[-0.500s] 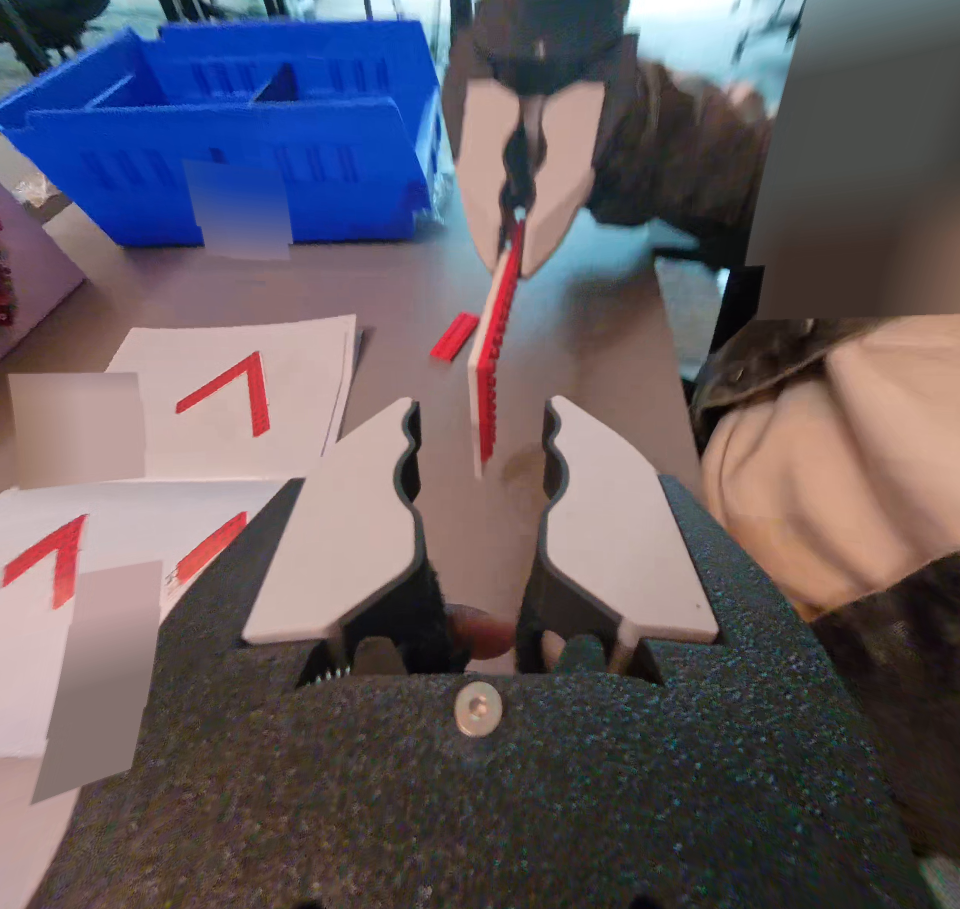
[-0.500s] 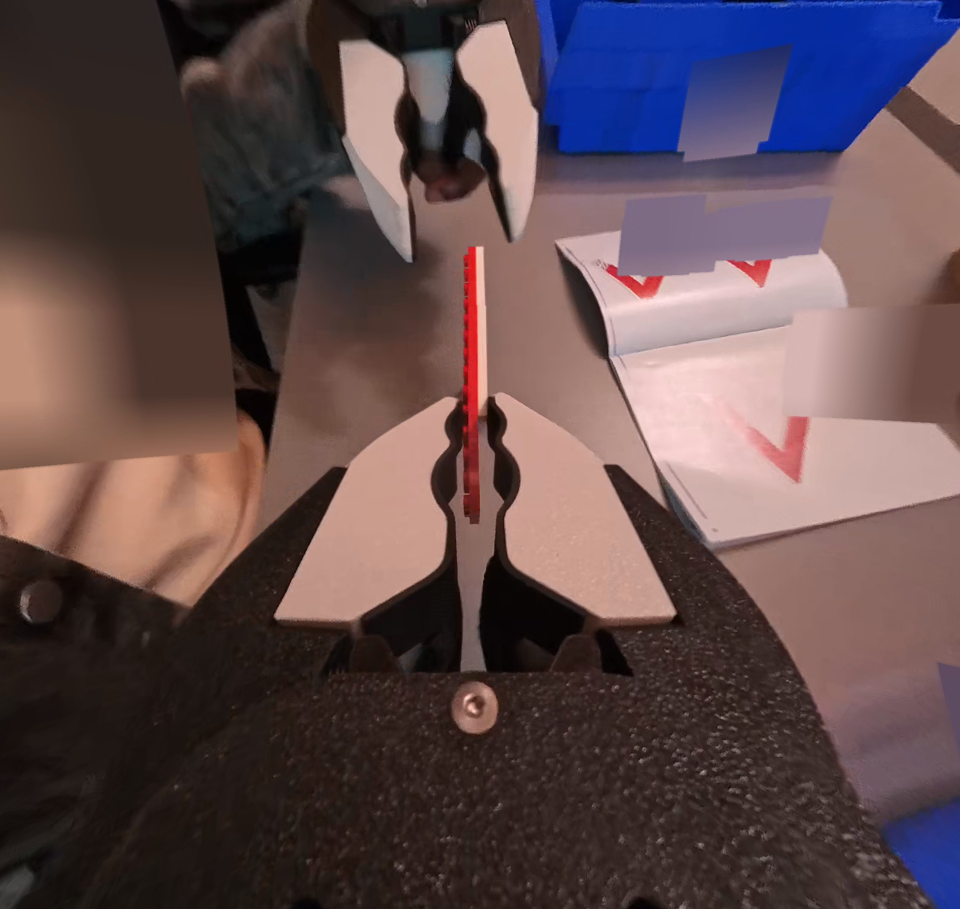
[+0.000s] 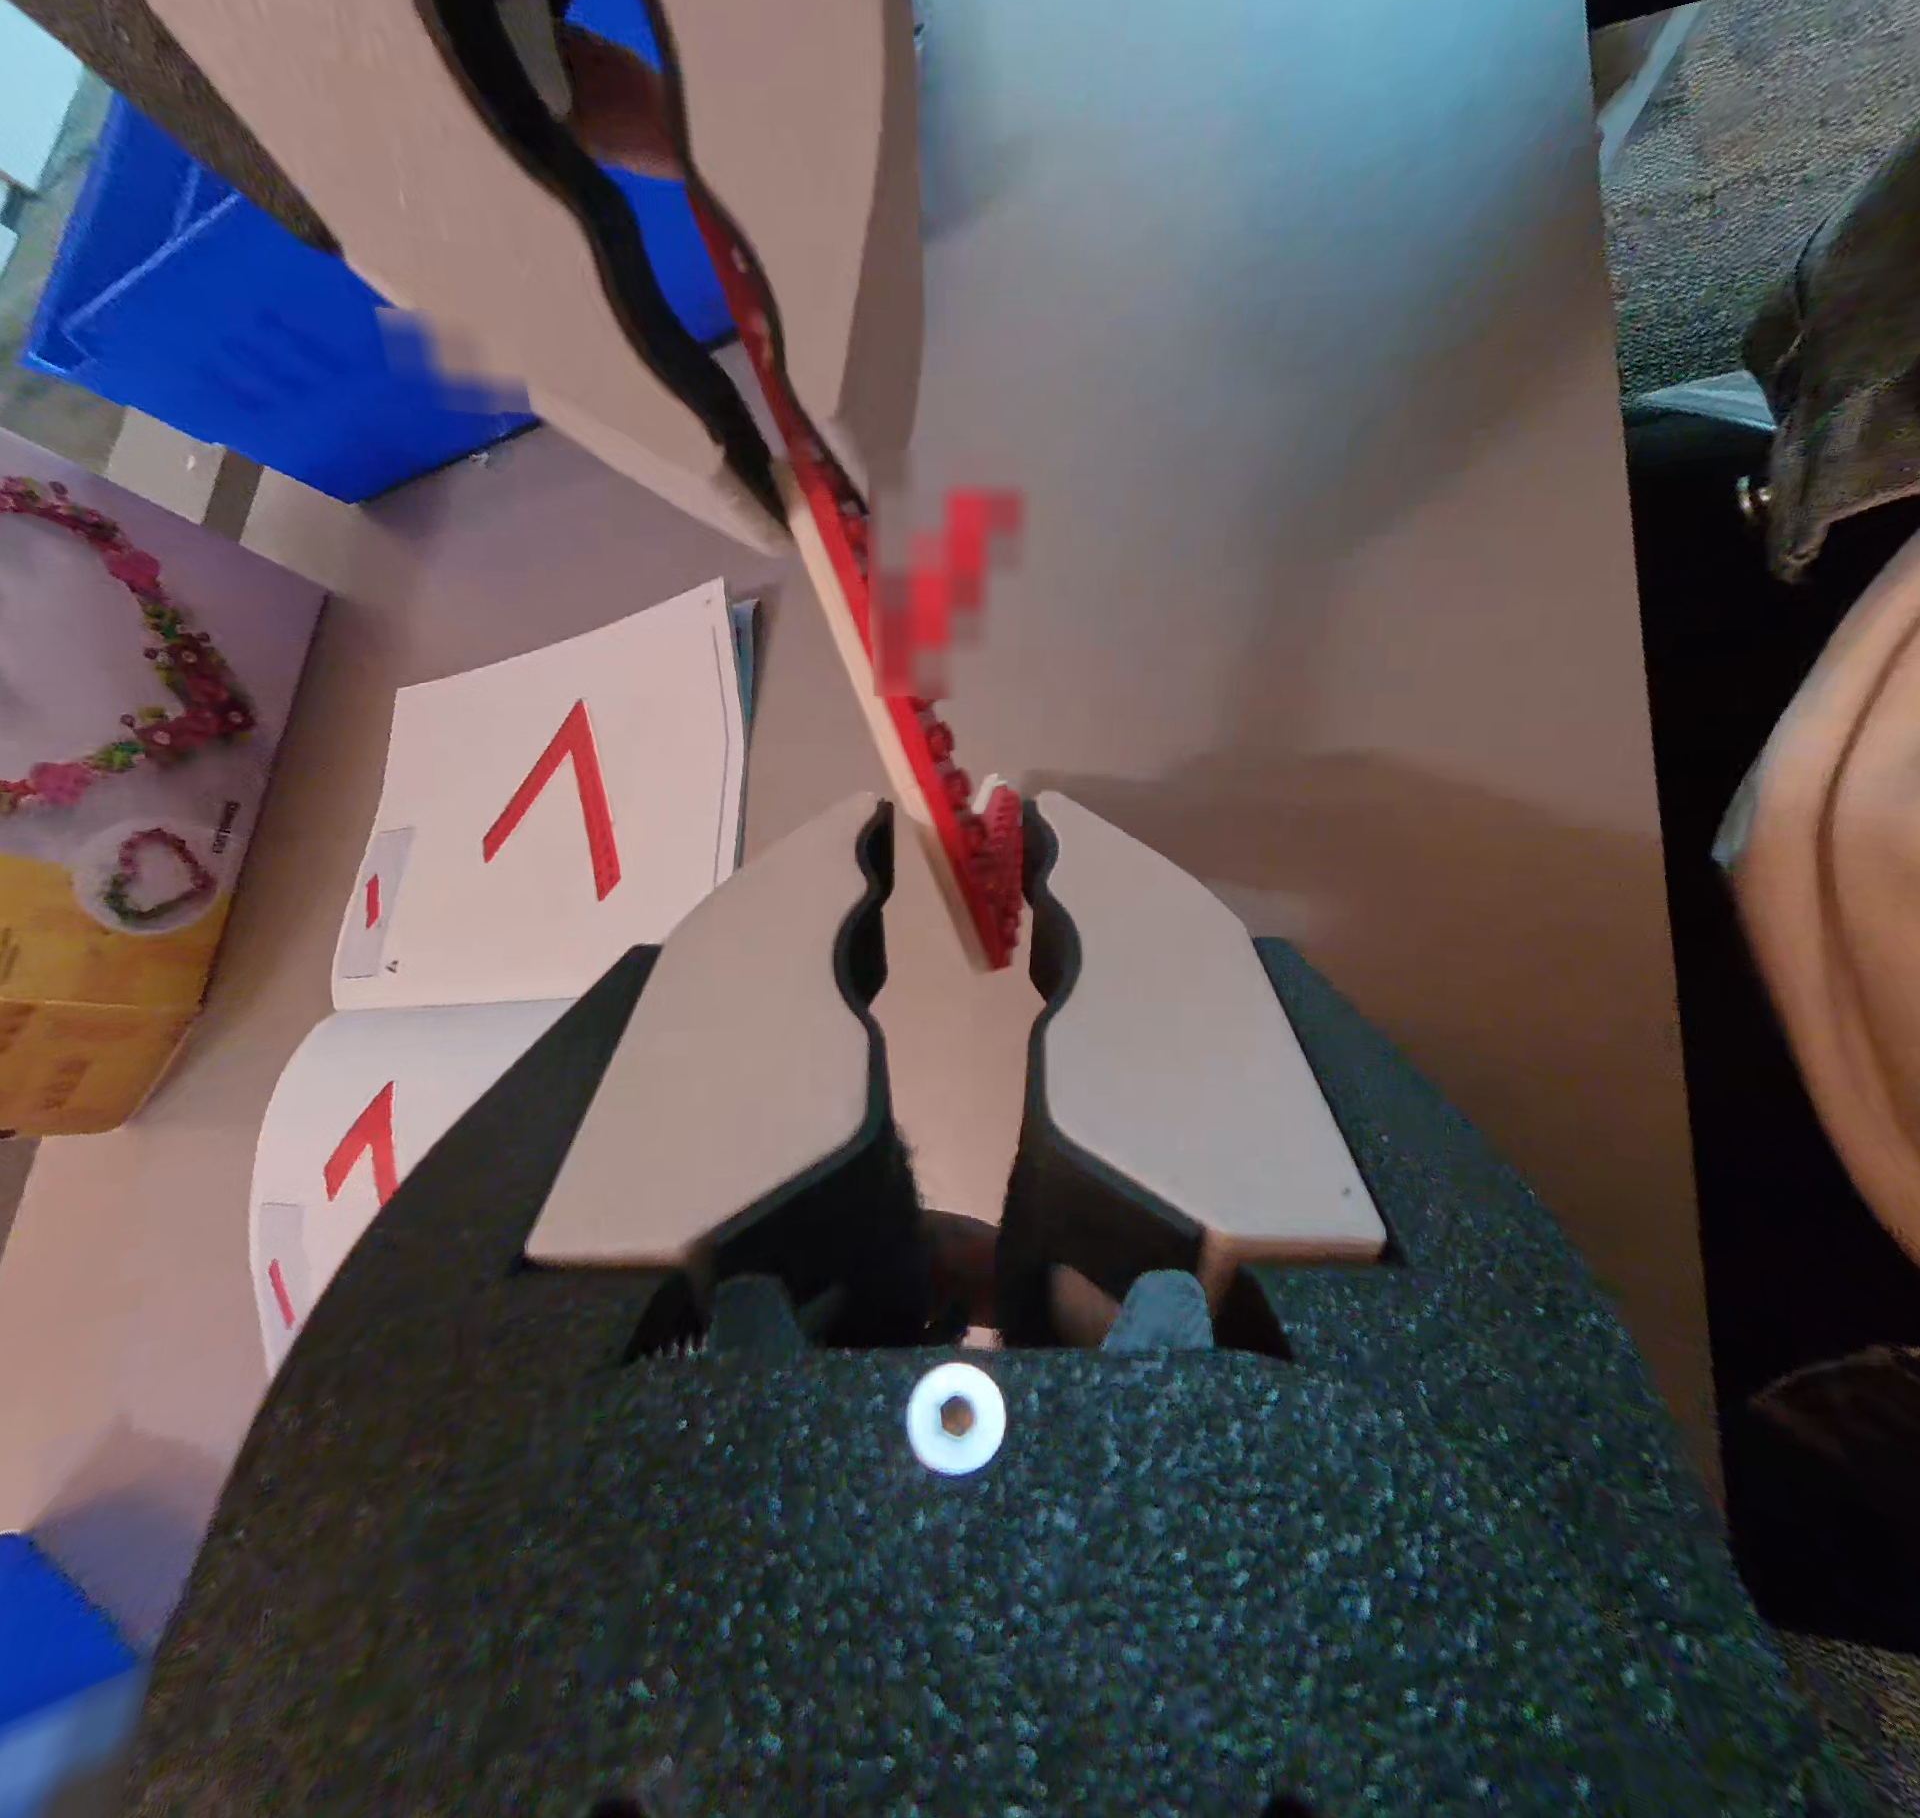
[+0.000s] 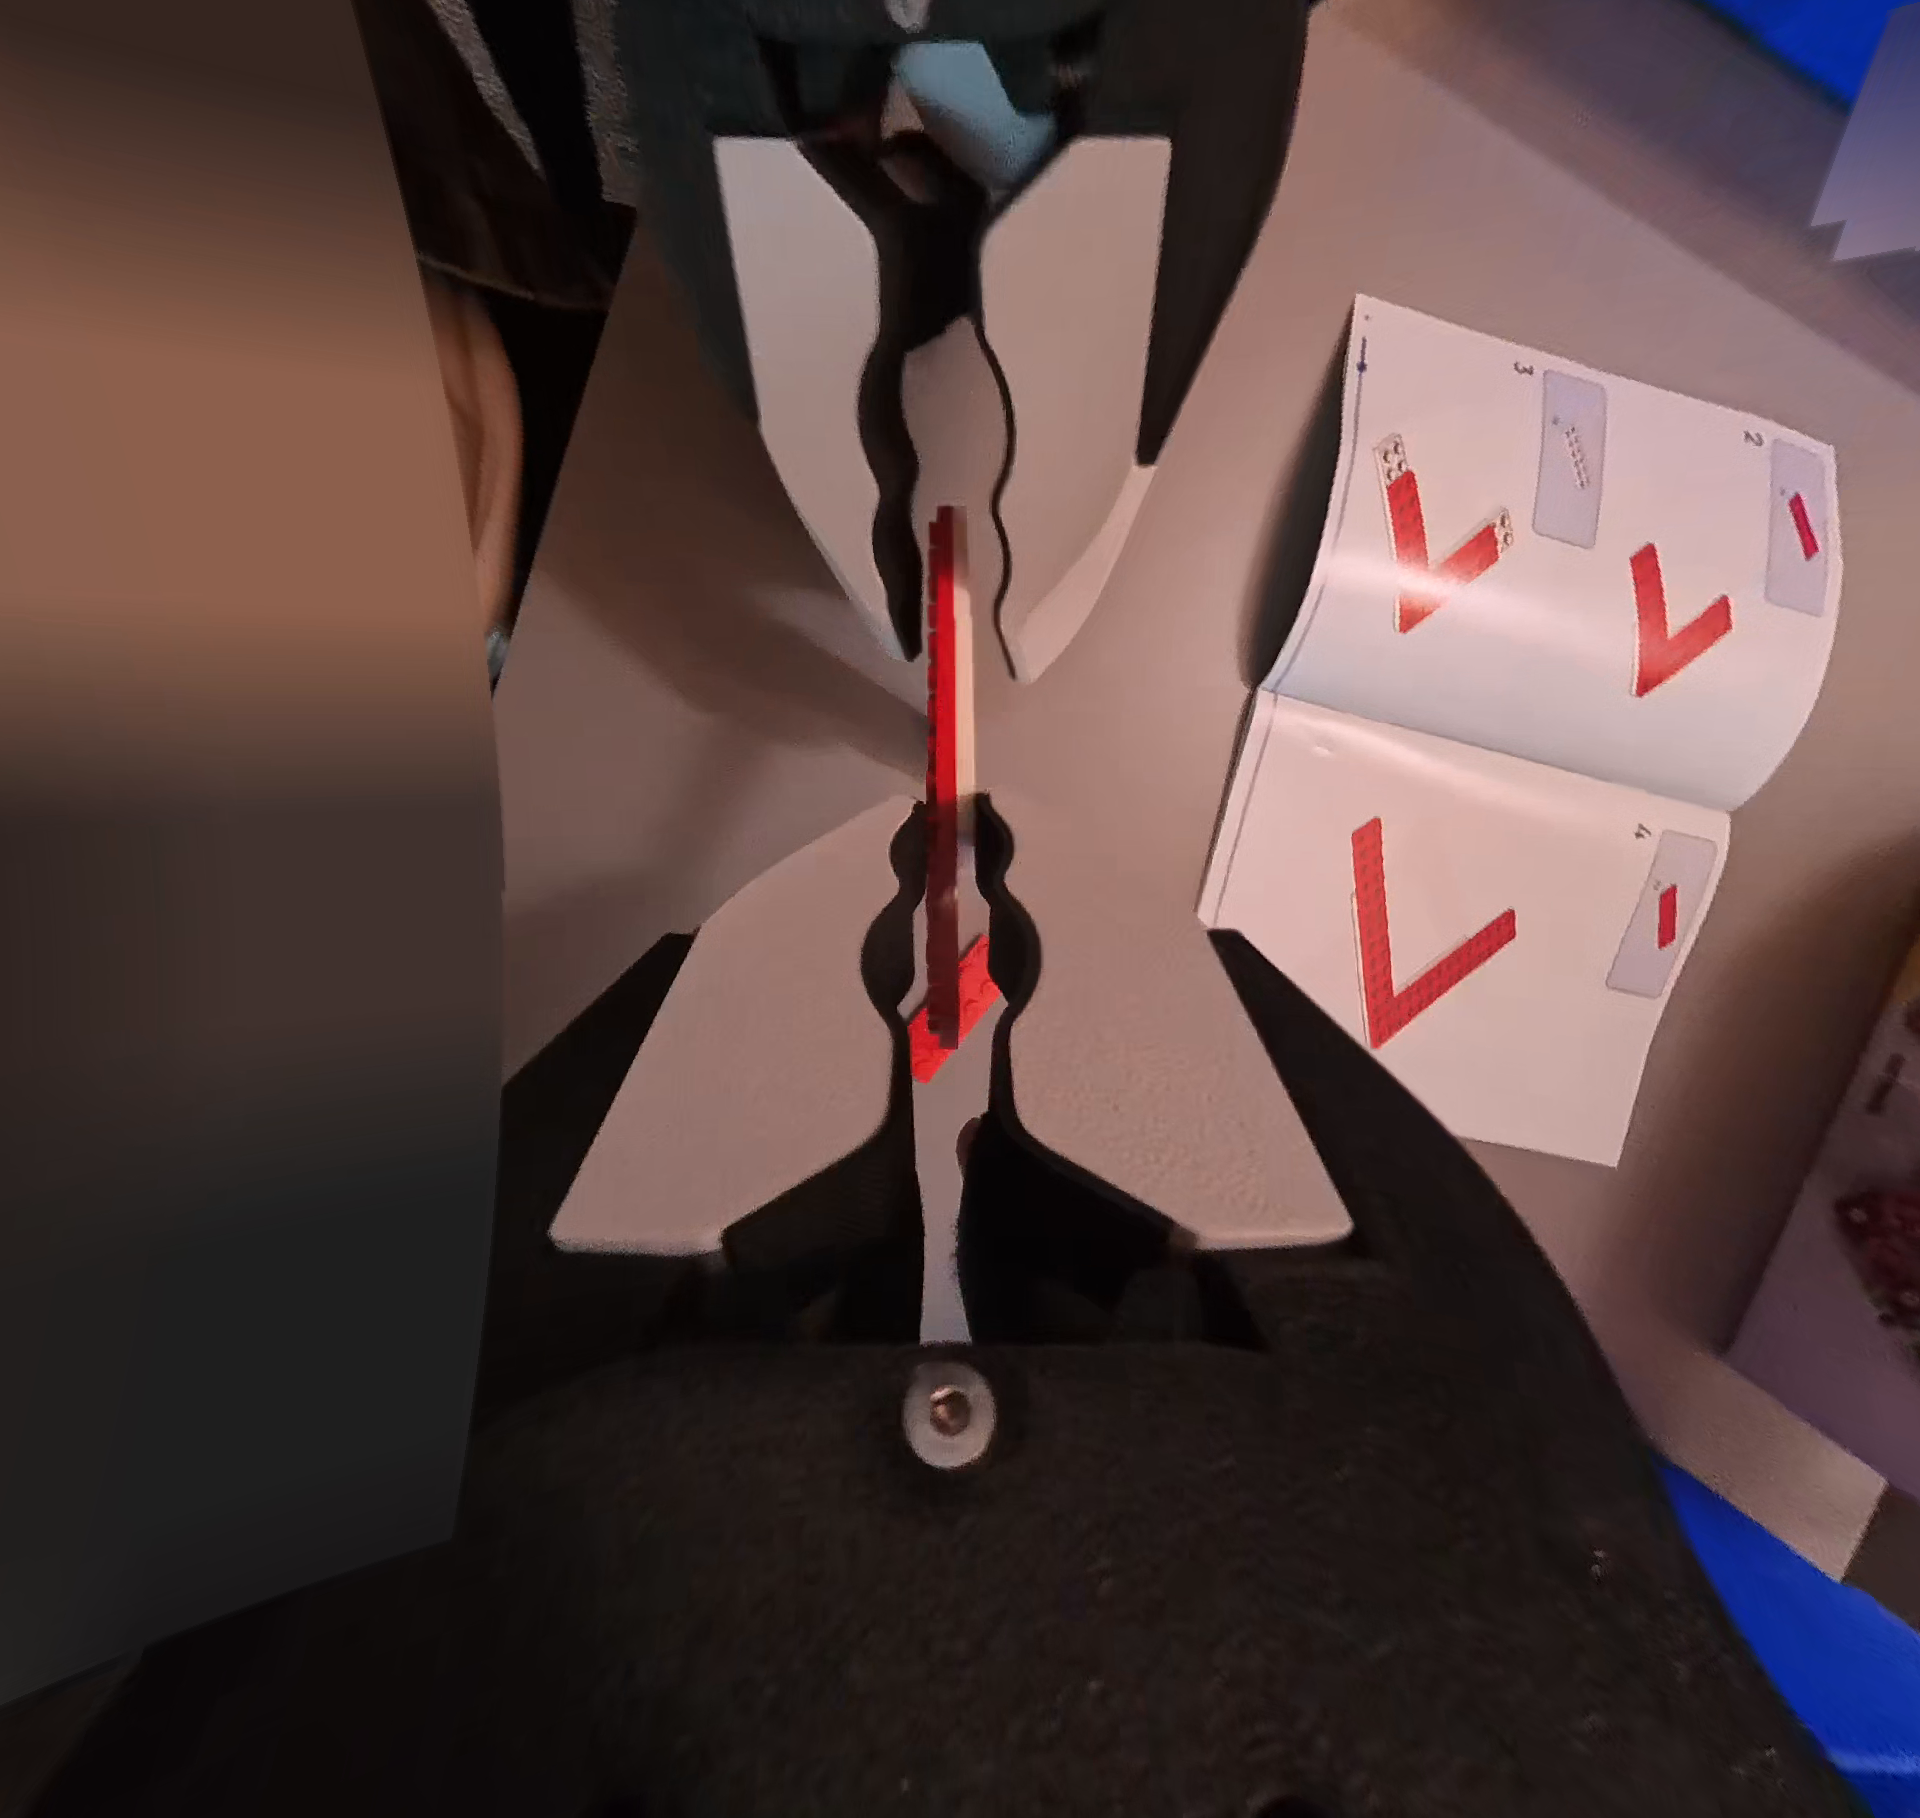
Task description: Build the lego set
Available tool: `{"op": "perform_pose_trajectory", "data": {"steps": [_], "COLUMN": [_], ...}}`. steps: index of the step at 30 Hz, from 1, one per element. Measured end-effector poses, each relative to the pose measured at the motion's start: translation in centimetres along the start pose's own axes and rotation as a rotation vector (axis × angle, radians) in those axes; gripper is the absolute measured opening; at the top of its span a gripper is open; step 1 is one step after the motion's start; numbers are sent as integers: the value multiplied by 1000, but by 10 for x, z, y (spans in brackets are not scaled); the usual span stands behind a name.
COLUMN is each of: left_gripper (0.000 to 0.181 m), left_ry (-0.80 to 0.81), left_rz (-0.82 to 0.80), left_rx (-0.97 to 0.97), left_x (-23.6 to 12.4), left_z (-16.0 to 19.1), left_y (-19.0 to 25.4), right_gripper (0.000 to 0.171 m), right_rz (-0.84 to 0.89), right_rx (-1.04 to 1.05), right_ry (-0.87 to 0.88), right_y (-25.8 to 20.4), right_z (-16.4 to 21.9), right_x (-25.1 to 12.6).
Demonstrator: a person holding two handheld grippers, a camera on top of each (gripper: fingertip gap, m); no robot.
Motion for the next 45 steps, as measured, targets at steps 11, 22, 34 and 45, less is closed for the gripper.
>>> {"op": "perform_pose_trajectory", "data": {"steps": [11, 22, 34, 45], "left_gripper": [7, 7, 7, 8], "left_ry": [353, 632, 887, 798], "left_rz": [48, 180, 125, 14], "left_rx": [-457, -1077, -1509, -1767], "left_x": [-15, -21, -38, -20], "left_z": [4, 8, 20, 40], "left_y": [-36, -44, -41, -10], "right_gripper": [56, 35, 16, 16], "right_rz": [362, 257, 348, 132], "right_rx": [214, 555, 170, 99], "right_ry": [139, 106, 233, 225], "right_y": [20, -14, -5, -4], "right_z": [10, 108, 65, 24], "right_x": [-38, 50, 15, 22]}}
Point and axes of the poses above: each gripper's, where its closed fingertips meet, x out along the fingers, z out of its underside, y = z × x across the jaws, the point moved 3 cm from there along -x, back along the fingers, and after that the axes turned 2 degrees about y, right-handed, at the moved point
